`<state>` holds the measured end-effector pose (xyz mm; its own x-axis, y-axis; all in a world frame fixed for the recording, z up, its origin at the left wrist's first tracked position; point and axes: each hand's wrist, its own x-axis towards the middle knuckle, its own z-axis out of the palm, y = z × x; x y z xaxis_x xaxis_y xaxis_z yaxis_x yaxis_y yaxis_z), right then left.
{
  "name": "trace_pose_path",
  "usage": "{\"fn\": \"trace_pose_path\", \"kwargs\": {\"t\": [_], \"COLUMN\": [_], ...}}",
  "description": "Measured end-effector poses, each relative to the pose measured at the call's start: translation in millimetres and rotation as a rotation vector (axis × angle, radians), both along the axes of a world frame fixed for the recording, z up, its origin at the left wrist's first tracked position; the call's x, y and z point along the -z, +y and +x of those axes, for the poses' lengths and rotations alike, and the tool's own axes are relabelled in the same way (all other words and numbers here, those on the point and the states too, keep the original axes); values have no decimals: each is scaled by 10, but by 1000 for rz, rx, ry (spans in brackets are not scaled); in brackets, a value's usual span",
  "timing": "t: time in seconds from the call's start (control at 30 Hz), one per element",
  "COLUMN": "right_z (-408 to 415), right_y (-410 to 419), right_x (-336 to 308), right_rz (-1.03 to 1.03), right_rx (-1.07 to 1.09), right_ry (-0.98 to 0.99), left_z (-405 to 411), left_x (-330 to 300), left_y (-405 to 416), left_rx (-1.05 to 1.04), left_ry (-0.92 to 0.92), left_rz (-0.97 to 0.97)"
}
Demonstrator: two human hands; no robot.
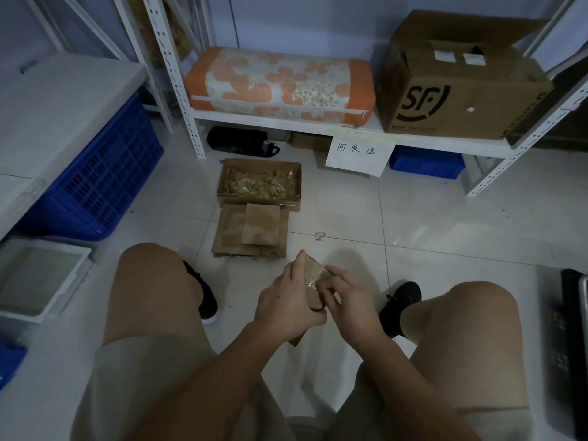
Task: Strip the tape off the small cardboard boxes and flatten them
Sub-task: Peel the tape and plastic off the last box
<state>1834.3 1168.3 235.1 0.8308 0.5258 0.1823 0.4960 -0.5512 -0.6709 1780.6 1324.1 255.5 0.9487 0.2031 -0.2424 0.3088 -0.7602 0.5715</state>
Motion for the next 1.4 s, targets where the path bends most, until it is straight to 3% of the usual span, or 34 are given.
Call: {"fn": "trace_pose_path", "kwargs": {"t": [0.23,0.43,0.73,1.13,1.4], "right_z": [-46,-29,-34,-50,-71], "right_y": [81,-23,-5,-33,71], "right_x": [35,-11,19,64,20], "right_rz": [-203,-39,74,16,-16], "right_rx": [37,-13,58,26,154], "right_ry": [-33,155,166,67,143], "left_z": [-16,-67,-87,-51,-67], "left_x": [-18,-60,-118,-108,-93], "left_y": [23,116,53,81,22], "left_rx": [12,63,129,89,124], "left_ry": [82,85,54,56,43], "left_rz": [13,2,37,6,33]}}
